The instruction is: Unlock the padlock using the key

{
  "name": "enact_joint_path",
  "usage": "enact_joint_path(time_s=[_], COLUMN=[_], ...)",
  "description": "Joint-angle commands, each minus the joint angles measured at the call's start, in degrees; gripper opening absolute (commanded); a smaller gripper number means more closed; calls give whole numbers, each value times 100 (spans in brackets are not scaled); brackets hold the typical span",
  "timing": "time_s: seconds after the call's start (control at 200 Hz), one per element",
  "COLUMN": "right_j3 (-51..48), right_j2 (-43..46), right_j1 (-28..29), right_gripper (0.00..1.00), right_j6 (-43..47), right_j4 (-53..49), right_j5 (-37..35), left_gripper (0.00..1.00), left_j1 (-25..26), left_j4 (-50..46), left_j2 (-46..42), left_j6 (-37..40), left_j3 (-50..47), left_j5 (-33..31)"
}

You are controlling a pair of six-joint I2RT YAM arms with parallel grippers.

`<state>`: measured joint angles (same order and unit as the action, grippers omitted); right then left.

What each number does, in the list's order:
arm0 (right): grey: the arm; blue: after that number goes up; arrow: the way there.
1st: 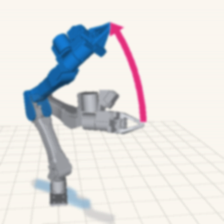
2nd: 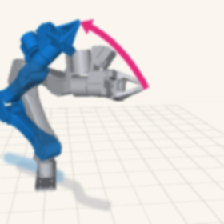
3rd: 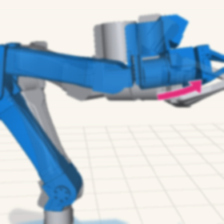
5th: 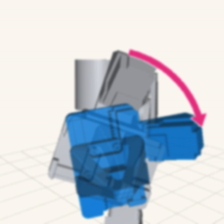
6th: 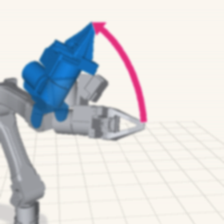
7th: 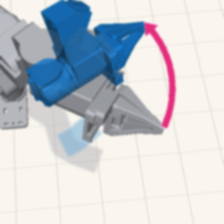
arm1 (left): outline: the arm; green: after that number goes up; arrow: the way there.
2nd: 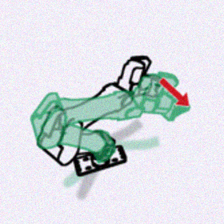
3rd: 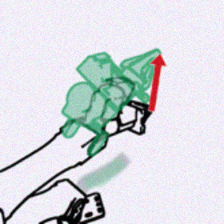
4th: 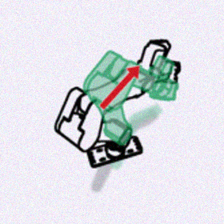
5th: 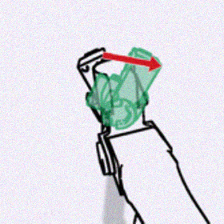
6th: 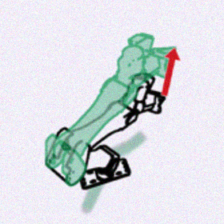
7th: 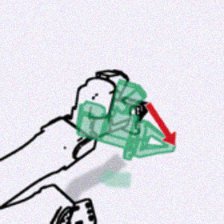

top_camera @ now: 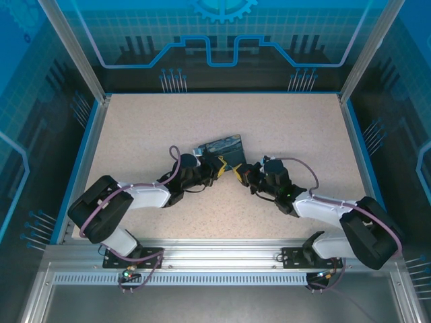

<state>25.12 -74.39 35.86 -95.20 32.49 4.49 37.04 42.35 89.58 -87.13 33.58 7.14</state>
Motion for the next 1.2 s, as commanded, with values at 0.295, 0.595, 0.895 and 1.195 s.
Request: enact_joint_path(time_s=[0.295, 0.595, 0.895, 1.195], right_j3=[-81, -301, -204, -17], right_j2=[-139, 286, 190, 31], right_j1=[140, 142, 141, 141], right_gripper=[0, 0, 0, 0], right_j6=[-108, -50, 10, 49], right_j4=[130, -137, -88, 6], right_j5=[-117, -186, -151, -99], left_gripper=[0, 0, 0, 0], left_j1=[31, 29, 27, 31], left_j4=[140, 146, 160, 159], left_j2=[-11, -8, -8, 3], left_j6=[-102, -95, -94, -93], left_j3=[140, 132, 123, 131], left_j5=[-120, -131, -134, -124])
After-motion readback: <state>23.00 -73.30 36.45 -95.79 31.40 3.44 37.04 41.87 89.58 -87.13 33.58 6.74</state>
